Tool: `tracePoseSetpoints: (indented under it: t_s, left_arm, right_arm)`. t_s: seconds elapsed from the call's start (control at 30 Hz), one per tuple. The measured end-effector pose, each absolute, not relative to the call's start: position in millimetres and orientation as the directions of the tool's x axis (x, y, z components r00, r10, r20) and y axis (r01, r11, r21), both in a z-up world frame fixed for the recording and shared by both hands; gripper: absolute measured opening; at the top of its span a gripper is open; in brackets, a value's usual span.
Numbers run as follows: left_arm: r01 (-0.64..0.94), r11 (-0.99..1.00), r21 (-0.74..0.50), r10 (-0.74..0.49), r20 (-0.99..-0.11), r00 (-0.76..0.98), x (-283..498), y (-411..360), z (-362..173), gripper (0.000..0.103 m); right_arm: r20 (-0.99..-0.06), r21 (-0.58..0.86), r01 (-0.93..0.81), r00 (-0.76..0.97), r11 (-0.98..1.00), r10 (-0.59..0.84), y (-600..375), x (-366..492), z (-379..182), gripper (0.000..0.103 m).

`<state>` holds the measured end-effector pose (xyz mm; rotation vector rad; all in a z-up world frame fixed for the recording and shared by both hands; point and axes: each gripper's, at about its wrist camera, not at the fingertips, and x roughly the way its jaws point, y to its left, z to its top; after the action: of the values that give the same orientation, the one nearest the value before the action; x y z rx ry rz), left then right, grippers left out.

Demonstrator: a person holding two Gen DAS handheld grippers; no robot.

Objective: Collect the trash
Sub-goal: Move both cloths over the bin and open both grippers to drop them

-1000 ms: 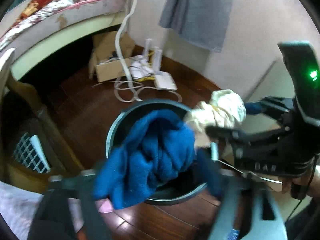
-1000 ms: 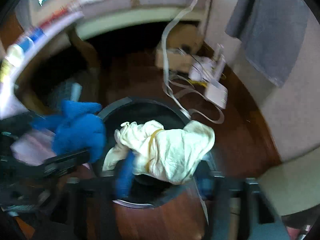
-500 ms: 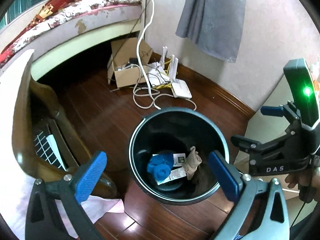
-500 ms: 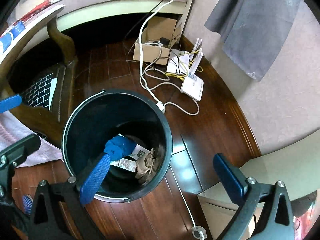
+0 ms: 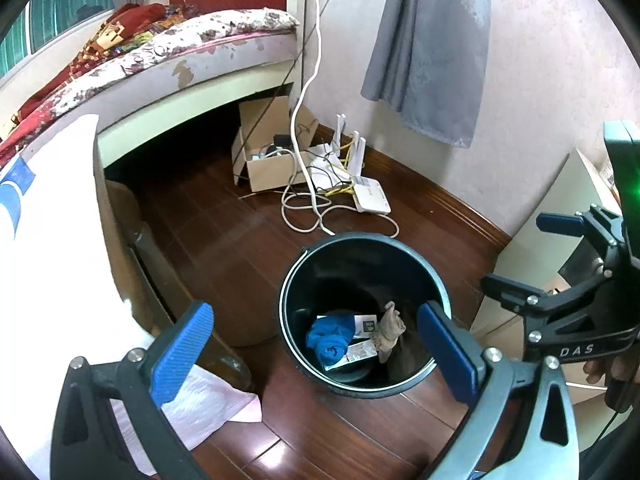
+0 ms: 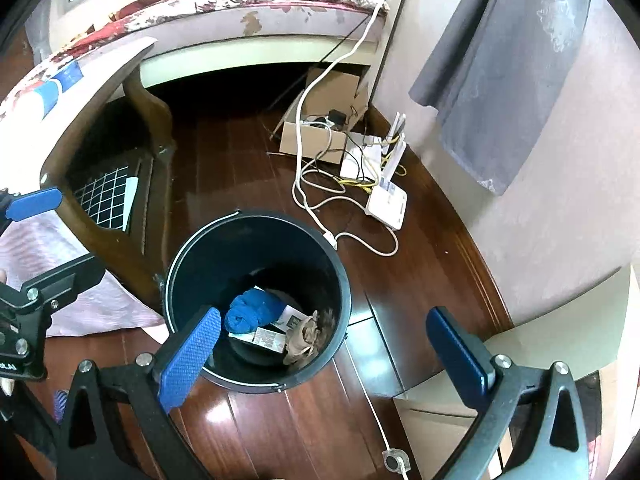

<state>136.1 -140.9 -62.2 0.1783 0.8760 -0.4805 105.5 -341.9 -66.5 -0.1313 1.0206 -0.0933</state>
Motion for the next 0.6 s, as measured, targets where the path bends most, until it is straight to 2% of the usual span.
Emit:
tracePoseSetpoints:
  t_s: [0.6]
  left_arm:
    - [0.390, 0.921, -0.014, -0.286, -0.705, 0.649, 121, -95, -15, 0.102]
  right_arm:
    - [-0.796, -0.146, -0.045, 0.598, 0.988, -0.091, -301, 104, -21, 0.103]
